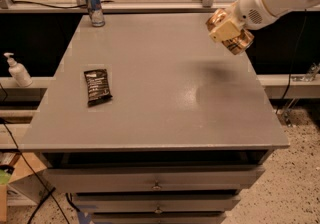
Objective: Place orange can upright
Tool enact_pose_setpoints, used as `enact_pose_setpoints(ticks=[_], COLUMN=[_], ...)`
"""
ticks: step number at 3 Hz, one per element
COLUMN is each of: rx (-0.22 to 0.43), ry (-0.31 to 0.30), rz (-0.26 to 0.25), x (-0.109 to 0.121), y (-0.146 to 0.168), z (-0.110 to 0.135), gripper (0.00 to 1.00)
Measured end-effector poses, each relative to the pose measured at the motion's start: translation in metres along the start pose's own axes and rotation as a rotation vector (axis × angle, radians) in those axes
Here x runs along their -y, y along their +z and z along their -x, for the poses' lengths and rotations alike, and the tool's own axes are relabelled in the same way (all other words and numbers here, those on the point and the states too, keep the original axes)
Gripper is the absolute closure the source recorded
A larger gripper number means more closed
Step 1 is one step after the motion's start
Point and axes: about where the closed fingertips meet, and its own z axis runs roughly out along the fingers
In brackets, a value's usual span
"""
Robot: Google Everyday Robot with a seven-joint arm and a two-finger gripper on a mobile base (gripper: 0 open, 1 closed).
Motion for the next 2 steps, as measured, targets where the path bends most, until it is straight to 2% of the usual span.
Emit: enact_pose_setpoints(ticks=[1,2], rx=[0.011,-0.029], ry=[-0.082,-0.212], rz=[-0.002,-0.051], x=[-0.001,-0.009], y=[-0.004,-0.004], z=[-0.003,0.01], gripper=[1.0,1.0])
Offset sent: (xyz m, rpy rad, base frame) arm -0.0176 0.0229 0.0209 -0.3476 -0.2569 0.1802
